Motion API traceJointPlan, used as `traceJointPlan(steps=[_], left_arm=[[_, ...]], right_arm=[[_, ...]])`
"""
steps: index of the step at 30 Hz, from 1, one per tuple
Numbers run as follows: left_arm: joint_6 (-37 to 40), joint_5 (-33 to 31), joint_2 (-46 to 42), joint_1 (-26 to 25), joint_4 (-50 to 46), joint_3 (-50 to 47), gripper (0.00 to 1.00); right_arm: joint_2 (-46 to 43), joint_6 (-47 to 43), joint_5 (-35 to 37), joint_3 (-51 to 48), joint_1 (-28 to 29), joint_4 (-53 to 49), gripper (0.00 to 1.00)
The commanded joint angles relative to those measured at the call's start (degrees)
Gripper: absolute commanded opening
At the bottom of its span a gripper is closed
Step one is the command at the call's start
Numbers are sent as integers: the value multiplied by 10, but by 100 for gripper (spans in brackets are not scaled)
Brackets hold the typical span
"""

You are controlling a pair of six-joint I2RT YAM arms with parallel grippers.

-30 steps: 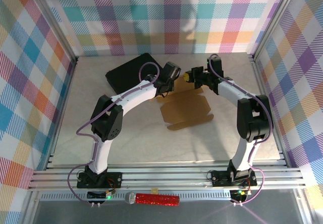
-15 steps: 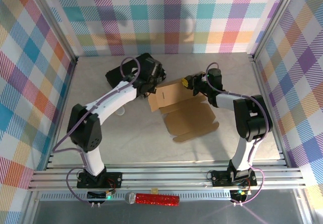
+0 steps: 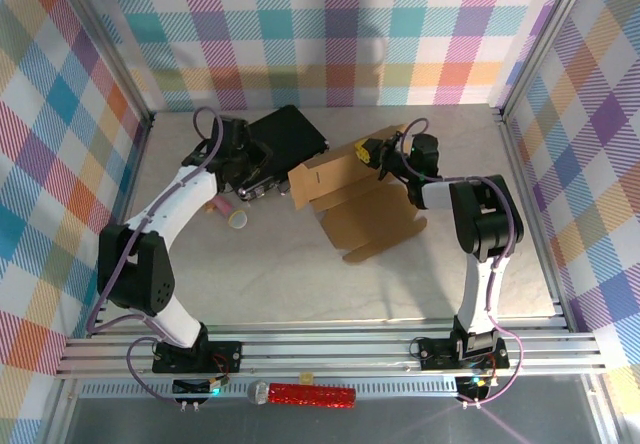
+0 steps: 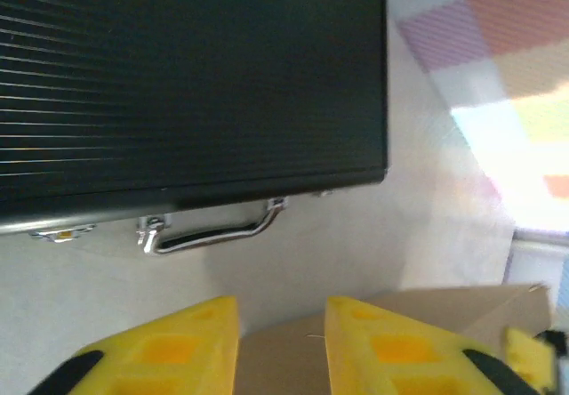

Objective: Fold the paper box

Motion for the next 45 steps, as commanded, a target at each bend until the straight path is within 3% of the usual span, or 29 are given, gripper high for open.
traceJointPlan(steps=[1,5,8,14,20,26,32,36,40,43,45], left_arm=[[221,148,38,11,5,-4,21],[335,175,102,-8,-24,35,18],[378,179,110,-37,11,26,22],[378,200,106,-55,109,-31,23],[373,184,100,-89,135,-45,29],[322,136,69,-95,209,-88,46],[305,91,54,-87,201,-97,50],[262,16,7,-61,156,-96,55],[213,-31,-28,-59,32,6,56],[134,-37,-9,-76,-71,104,55],[72,-38,0,-93,-90,137,51]], right_arm=[[5,-9,-37,17,-5,40,0],[20,-14,-57,18,-10,62,0],[41,-3,-73,28,-13,84,0],[60,3,-78,47,-19,111,0],[97,18,-88,55,-25,188,0],[105,21,-91,59,-31,170,0],[72,4,-79,76,-34,50,0],[56,-13,-92,101,-34,-26,0],[29,-17,-71,117,-36,-156,0],[5,-24,-48,139,-35,-255,0],[-8,-39,-34,157,-35,-301,0]])
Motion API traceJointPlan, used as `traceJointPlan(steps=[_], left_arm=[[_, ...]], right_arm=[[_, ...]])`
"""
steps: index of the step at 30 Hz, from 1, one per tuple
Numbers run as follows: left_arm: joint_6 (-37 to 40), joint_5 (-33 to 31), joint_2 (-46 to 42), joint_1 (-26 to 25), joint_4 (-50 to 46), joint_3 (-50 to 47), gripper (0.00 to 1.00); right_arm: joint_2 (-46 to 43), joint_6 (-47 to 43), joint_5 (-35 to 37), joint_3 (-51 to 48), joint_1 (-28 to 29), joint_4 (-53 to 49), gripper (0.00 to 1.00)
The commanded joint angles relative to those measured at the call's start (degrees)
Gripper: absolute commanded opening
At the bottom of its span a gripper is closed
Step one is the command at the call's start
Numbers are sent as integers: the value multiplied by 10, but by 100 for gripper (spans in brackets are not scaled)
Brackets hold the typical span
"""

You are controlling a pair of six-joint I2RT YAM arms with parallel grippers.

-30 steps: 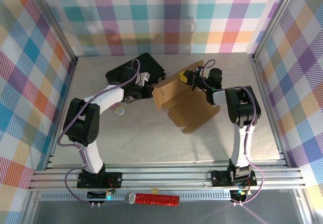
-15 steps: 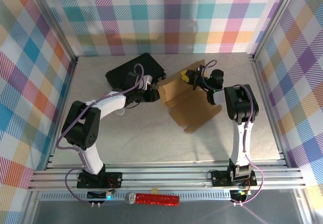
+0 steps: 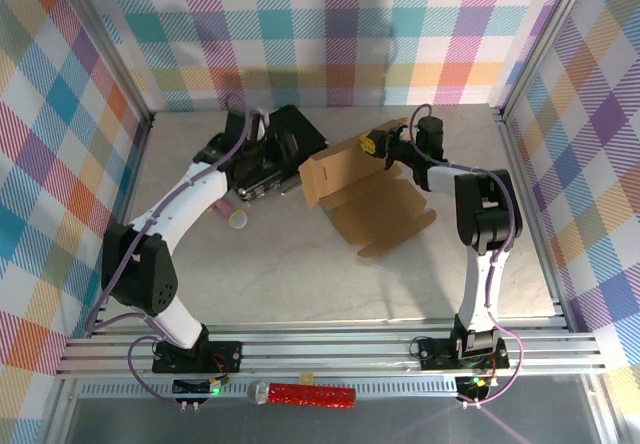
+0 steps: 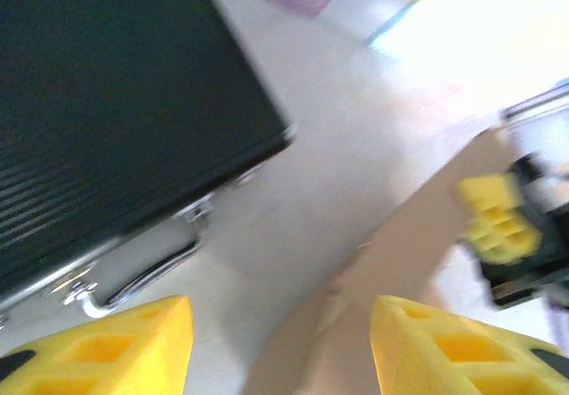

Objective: Fold the paper box

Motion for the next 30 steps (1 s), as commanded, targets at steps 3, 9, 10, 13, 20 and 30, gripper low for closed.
traceJointPlan(steps=[3,9,10,13,20,30], left_arm=[[-204,-30,1,-58,-69,54,50],[-352,-56,46,-94,-44,74,40],[-349,-56,59,-94,-39,86,38],[-302,-85,91,-93,-55,138,34],[-225,-76,148,-77,-95,222,43],[-218,-22,211,-81,-100,265,44]], right_arm=[[-45,-35,41,42,-2,-121,0],[-50,-25,66,41,2,-100,0],[-49,-26,66,44,3,-100,0],[-48,-23,70,41,7,-96,0],[-54,-18,71,36,8,-109,0],[-61,-18,74,49,10,-149,0]])
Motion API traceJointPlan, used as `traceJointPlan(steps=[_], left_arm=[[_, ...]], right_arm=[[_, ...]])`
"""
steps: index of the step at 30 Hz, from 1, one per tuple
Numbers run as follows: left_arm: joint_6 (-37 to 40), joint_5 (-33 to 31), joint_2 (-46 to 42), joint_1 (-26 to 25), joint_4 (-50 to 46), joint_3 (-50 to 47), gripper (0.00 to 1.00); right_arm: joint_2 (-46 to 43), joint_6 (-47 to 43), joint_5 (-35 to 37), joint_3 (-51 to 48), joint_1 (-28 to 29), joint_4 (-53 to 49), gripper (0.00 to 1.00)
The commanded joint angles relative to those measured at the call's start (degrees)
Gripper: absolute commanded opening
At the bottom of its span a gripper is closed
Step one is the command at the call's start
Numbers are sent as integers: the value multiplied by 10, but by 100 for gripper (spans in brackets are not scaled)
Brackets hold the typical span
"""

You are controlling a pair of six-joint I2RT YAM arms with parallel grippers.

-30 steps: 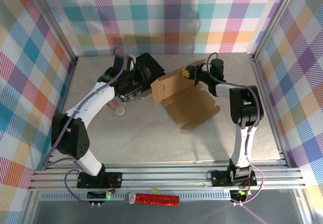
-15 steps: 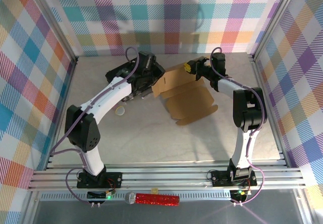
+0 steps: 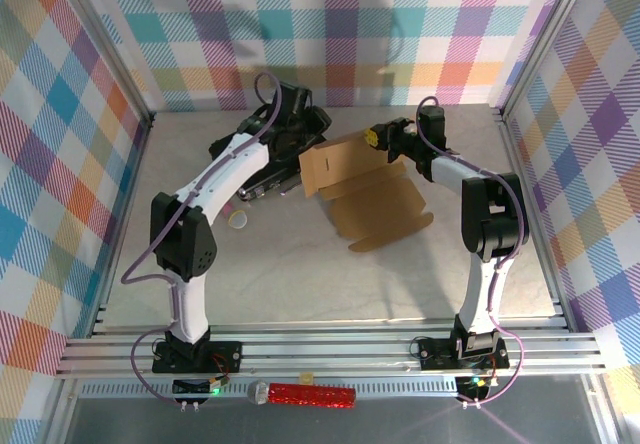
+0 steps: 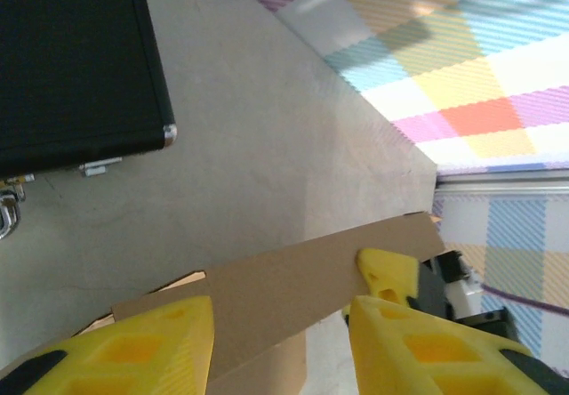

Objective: Fold the paper box

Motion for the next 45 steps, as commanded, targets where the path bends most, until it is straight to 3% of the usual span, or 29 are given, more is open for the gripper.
traceJointPlan(steps=[1,24,30,39,43,45], left_arm=[[12,28,16,-7,-24,16,44],[-31,57,19,-42,9,-34,47],[-41,56,19,-44,14,-20,49],[1,26,-11,-10,-56,21,53],[66,4,-14,13,-142,107,54],[63,15,-6,24,-166,117,55]], right_arm=[[-26,2,4,18,5,-12,0],[-43,66,62,48,18,-112,0],[-56,83,71,78,24,-254,0],[-41,-15,56,180,23,-443,0],[-38,-30,60,198,23,-477,0],[-37,-29,67,214,23,-505,0]])
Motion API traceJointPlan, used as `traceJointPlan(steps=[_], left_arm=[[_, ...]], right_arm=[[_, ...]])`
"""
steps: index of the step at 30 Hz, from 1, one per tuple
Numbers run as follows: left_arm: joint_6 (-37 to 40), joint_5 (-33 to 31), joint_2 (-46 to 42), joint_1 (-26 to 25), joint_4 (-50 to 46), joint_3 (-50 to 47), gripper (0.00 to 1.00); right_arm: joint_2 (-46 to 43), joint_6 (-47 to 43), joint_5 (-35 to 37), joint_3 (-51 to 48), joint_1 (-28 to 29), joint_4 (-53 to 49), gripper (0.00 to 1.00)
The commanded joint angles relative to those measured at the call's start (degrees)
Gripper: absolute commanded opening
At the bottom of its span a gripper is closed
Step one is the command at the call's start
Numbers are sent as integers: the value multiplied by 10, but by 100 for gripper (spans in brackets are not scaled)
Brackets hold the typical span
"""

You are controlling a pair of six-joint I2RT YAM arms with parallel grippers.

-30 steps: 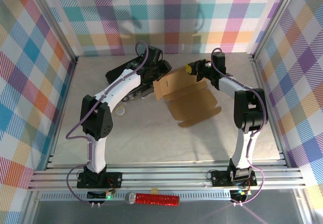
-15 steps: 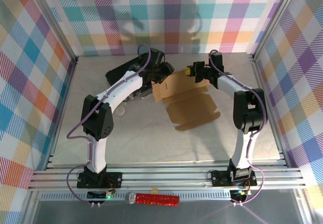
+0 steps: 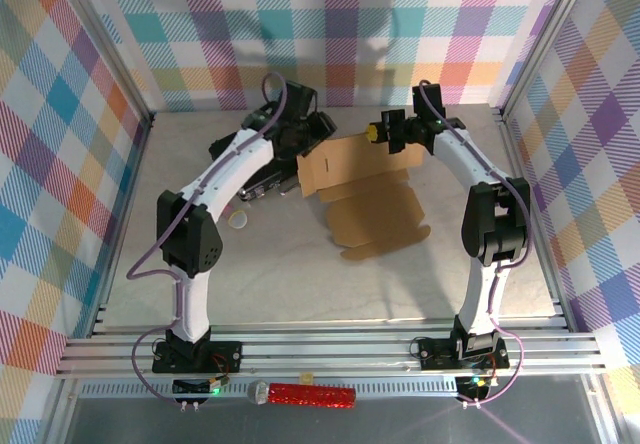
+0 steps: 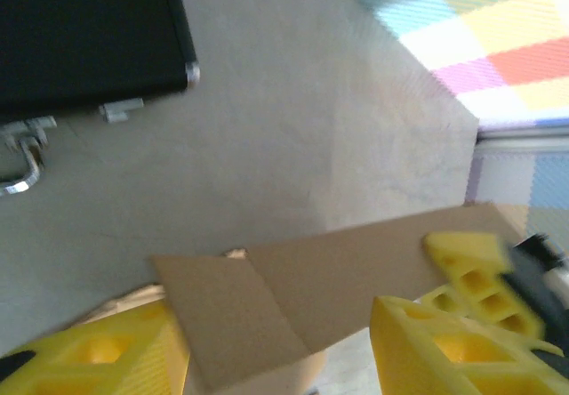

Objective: Fold the paper box

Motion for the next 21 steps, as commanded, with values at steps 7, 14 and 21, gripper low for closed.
traceJointPlan(steps=[7,14,21], left_arm=[[-48,8,-67,19,42,-55,54],[-40,62,-1,22,24,34,46],[-76,62,-25,-1,36,-3,47]], right_arm=[[5,-35,13,109,3,-176,0],[1,-35,17,102,4,-176,0],[5,-26,21,98,4,-175,0]])
